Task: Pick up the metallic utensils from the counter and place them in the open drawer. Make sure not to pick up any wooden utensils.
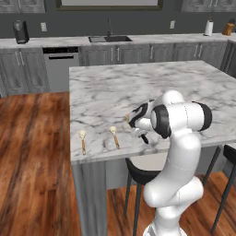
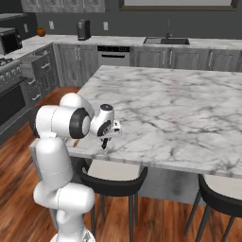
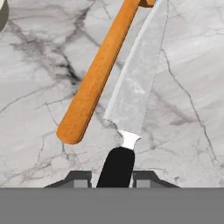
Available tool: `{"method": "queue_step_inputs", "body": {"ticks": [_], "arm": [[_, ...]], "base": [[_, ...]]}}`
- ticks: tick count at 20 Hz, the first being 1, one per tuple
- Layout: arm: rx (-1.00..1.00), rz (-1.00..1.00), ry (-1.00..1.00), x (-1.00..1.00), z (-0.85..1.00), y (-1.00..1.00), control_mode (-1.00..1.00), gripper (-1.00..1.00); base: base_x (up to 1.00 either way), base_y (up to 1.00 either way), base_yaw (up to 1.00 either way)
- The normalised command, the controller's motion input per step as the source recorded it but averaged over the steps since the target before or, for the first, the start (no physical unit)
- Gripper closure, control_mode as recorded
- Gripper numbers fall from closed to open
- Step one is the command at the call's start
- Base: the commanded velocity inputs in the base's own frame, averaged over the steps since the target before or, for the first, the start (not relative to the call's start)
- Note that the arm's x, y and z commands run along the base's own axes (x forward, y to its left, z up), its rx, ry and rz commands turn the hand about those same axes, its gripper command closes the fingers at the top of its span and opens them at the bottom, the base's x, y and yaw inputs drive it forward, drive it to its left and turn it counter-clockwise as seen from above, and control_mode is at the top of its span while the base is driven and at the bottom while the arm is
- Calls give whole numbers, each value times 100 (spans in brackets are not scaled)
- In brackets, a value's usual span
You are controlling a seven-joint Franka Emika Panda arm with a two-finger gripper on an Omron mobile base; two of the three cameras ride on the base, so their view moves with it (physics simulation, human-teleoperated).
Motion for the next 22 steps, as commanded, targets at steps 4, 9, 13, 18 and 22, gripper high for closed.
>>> {"method": "queue_step_inputs", "body": {"ticks": [4,9,13,18,22], "arm": [[1,-1,-9,-82,35,-7,-100,100],[0,-3,-18,-99,98,0,-100,100],[0,0,-13,-96,100,0,-100,100],[0,2,-4,-83,97,25,-100,100],[-6,6,0,-75,40,87,-100,100]], "base": [[0,0,0],[0,0,0],[0,0,0],[0,0,0],[0,0,0]]}}
